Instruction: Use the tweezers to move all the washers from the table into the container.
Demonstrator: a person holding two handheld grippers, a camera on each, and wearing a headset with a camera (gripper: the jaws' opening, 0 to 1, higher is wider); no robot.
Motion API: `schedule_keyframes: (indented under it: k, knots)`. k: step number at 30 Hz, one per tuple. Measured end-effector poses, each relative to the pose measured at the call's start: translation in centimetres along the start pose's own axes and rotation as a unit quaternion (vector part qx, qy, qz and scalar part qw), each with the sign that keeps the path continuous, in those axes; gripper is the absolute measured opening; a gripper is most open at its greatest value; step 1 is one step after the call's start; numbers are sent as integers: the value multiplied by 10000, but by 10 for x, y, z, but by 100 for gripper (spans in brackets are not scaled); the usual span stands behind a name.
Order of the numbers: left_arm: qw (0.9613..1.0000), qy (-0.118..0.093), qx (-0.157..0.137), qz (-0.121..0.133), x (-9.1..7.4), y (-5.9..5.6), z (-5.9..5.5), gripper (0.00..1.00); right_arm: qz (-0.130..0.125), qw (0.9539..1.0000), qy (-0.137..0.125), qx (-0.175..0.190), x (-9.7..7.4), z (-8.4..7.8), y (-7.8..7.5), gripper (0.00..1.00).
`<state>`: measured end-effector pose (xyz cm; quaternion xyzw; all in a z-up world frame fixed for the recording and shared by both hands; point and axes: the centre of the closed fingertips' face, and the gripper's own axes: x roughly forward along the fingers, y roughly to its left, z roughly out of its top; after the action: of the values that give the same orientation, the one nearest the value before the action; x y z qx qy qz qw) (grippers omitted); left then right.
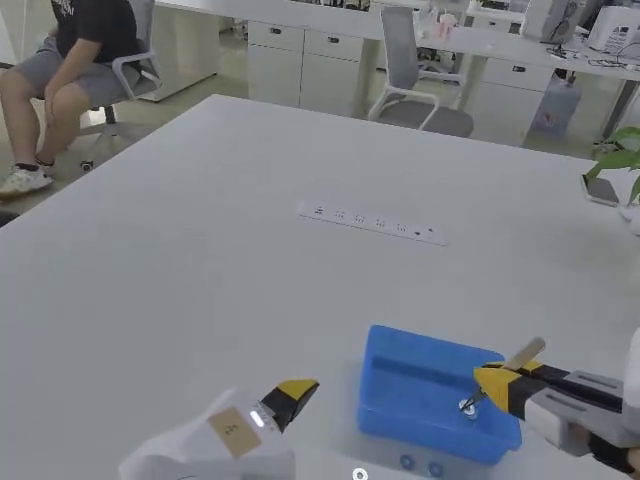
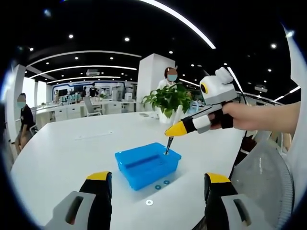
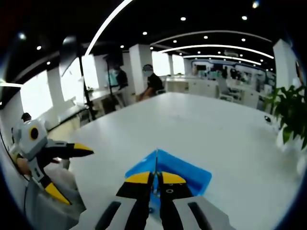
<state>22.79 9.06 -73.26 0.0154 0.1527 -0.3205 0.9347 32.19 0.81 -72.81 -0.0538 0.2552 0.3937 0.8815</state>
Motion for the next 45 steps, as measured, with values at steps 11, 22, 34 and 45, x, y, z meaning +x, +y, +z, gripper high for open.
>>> schedule_keyframes:
  k: [11,22,34,45]
  knots:
    - [10000,2,-32,-5,1,0,1,80,-45,9999,109,110,15,-8,-17,3]
    - [10000,40,-20,-25,1,0,-1,79,-26,9994,285,193,31,-21,-28,3]
    - [9999,99,-10,-49,1,-1,-4,79,12,9987,435,254,49,-32,-35,3]
    - [9998,151,-11,-93,2,-1,-6,79,53,9979,639,110,56,-38,-42,3]
